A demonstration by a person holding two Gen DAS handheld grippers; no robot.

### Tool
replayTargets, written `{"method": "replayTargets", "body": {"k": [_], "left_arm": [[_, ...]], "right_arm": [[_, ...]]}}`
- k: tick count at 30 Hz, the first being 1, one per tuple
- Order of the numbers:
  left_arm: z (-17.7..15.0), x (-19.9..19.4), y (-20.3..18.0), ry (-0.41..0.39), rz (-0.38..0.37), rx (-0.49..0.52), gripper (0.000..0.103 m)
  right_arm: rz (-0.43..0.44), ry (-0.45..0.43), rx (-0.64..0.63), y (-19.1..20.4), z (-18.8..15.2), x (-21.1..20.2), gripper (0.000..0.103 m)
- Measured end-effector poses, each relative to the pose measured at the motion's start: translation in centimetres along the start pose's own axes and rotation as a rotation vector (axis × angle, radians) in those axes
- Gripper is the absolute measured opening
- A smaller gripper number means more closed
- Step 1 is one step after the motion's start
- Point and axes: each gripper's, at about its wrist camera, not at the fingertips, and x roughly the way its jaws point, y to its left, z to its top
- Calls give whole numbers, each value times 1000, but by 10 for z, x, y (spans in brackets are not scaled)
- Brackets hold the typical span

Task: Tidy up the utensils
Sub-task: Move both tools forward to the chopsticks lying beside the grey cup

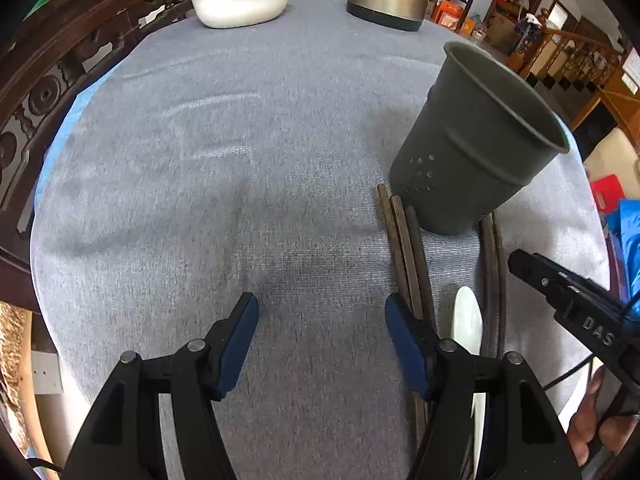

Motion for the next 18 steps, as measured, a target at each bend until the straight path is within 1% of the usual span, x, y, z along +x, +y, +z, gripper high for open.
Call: {"method": "replayTargets", "body": {"k": [2,5,8,11,15,18], "left_arm": [[-1,-7,1,-21,-5,-2,67],[3,-10,-4,-32,-14,14,67],[3,-6,-7,-20,-4,16,67],[1,-2,-7,-3,-25,-4,67],[-3,0,-6,-10,-15,7,67],[-4,-2,-3,-11,-2,9,67]], "right_arm": [[28,2,33,-9,0,-3,37],[55,-6,36,-6,-1,-7,38],[63,-7,13,1,-1,-8,38],[69,2,4,5,-5,-5,38],[62,6,-1,7,-6,-3,37],[29,2,-8,7,-3,-4,37]]}}
